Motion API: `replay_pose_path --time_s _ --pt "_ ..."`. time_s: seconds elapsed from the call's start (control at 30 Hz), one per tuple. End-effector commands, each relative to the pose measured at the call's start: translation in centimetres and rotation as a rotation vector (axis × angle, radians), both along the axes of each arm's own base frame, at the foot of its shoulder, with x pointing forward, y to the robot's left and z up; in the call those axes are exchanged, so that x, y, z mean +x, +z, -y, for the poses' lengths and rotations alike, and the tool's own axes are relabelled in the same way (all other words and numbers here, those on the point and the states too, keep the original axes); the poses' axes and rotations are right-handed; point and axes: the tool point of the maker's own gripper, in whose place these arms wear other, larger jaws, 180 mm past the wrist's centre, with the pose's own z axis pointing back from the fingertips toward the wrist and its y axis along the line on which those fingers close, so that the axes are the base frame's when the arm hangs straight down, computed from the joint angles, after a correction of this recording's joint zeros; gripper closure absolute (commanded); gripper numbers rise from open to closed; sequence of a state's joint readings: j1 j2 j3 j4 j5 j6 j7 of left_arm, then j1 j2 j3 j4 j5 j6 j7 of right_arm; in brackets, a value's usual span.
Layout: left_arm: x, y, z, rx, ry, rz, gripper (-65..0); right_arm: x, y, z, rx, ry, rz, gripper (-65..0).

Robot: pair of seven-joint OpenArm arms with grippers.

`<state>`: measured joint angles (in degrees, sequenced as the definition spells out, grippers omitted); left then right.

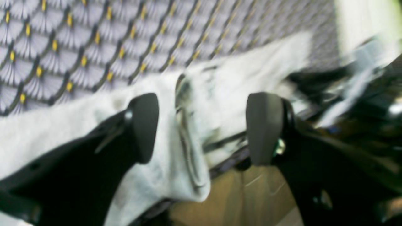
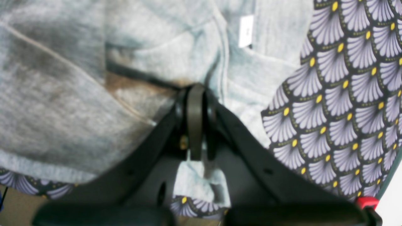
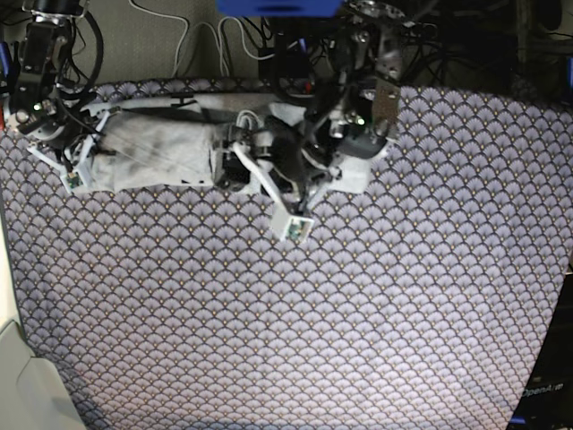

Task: Fold the T-shirt properly
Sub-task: 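Fold the strip end with the left gripper toward the right gripper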

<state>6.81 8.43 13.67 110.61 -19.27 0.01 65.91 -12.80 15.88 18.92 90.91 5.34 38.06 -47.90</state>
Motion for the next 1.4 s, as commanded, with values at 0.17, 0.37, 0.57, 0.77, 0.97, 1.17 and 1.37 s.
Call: replay_pose_path --time_s 0.17,0.37,0.57,0.77,0.97,1.17,1.37 --pt "1.4 1.2 -2.9 -0.125 0.127 -0.018 -35.7 -1.2 -1.0 -1.6 0.044 0.038 -0.05 0.0" --pt "1.8 -0.4 -5.1 -0.128 0.196 -0.068 -4.0 -1.2 -1.0 -1.7 0.047 0.038 -0.05 0.0" --pt "1.5 -2.3 -4.9 -0.119 0.197 -0.127 -0.4 -1.2 -1.0 -1.6 0.045 0.038 -0.051 0.0" --pt "0.5 -6.6 -2.2 -0.085 0.115 -0.263 -0.4 -1.0 -0.9 -1.7 0.046 0.038 -0.047 0.0" --pt "1.4 -7.3 -1.6 -0.08 0.093 -0.284 -0.4 -1.3 -1.0 -1.7 0.047 0.038 -0.051 0.0" --pt "0.7 -8.4 1.2 -0.043 -0.013 -0.317 -0.3 -1.2 -1.0 -1.7 0.047 0.038 -0.05 0.0" --pt "2.1 -2.2 1.8 -0.172 -0.017 -0.173 -0.2 -1.2 -1.0 -1.6 0.045 0.038 -0.05 0.0"
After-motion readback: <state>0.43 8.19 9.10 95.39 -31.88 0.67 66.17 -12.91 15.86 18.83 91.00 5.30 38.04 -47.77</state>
